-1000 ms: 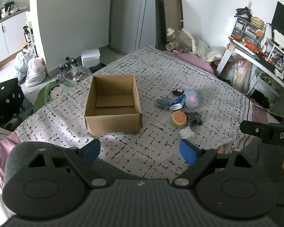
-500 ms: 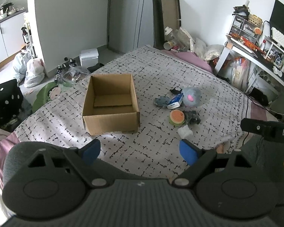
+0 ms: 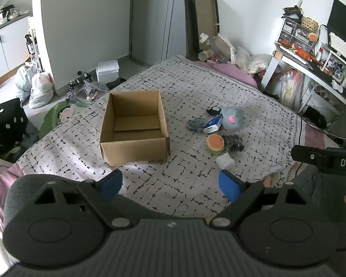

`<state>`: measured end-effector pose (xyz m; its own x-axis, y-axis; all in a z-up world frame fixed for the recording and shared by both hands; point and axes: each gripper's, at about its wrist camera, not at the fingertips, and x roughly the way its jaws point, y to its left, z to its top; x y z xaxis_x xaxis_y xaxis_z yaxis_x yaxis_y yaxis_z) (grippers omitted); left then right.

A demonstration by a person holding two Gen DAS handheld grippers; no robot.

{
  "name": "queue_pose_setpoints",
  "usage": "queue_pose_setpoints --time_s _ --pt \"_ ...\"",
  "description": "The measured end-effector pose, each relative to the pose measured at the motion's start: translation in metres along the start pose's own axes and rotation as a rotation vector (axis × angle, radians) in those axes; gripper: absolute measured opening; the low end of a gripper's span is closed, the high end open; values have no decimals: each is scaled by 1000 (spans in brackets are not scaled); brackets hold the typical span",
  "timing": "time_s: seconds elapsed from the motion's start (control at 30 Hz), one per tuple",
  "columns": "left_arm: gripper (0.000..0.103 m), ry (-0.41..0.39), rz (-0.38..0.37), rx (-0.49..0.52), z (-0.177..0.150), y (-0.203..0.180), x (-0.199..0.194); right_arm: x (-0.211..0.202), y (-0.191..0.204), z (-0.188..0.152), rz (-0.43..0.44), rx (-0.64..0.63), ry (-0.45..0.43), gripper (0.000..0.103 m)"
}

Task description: Organize soft objects

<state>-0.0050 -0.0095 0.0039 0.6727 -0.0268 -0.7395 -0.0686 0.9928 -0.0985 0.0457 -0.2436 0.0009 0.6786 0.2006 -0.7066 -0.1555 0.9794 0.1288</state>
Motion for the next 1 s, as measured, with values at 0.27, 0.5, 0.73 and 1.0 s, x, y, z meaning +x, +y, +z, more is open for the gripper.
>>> queue_pose_setpoints --time_s 0.27,0.5,0.73,1.0 --pt "90 0 2 -9 -1 0 -1 -3 -1 2 -5 1 -7 103" --pt "90 3 2 -5 0 0 0 -2 -2 2 -2 -2 -16 103" --pt "90 10 9 1 0 -2 1 2 -6 1 8 18 -10 103" --pt "90 2 7 5 0 -2 1 -5 -6 3 8 13 -22 103"
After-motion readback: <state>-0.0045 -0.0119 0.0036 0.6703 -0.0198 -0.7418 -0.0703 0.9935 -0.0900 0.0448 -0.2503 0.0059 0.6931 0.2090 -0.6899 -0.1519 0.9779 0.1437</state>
